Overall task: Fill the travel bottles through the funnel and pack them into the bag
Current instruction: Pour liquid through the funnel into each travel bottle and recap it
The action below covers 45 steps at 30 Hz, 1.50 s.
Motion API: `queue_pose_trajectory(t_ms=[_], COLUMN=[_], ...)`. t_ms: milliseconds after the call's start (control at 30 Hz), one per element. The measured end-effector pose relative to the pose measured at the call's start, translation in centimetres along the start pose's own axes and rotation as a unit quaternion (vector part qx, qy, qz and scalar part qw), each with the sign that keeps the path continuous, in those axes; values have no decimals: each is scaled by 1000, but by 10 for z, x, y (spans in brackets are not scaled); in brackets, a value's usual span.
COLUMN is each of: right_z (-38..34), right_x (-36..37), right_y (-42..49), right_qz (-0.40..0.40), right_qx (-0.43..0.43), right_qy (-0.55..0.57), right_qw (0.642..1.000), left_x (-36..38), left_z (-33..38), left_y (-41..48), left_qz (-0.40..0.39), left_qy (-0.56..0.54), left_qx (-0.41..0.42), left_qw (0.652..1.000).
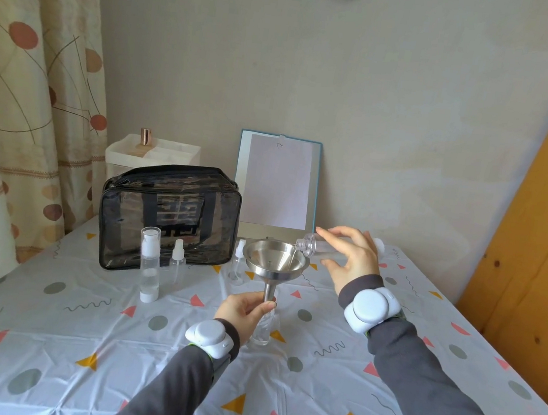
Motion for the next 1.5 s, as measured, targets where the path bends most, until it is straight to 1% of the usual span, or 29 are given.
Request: queue_pose_trajectory(t_ms=[467,967,1500], right_z=[2,2,2], right_x=[1,-1,-1], right_y=[0,1,0], right_qz=[2,5,0], right_qx=[0,-5,-2], right_qy=[-6,-23,-14], right_qw=[1000,1000,1000], left_x=[0,1,1], left_z=[3,4,3], left_y=[-1,-2,-2], left_qz=[-10,4,-5], left_qy=[11,16,15], left_qx=[-9,-1,2], left_qw=[1000,1000,1000])
Point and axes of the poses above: each hand's wrist, its own y-axis towards the middle knuckle, its own x-axis out of the palm, z = x × y, the point moved 2 cm from there along y, towards the middle knuckle, and after that the axes turned 15 degrees about -z, right-handed, at the moved point
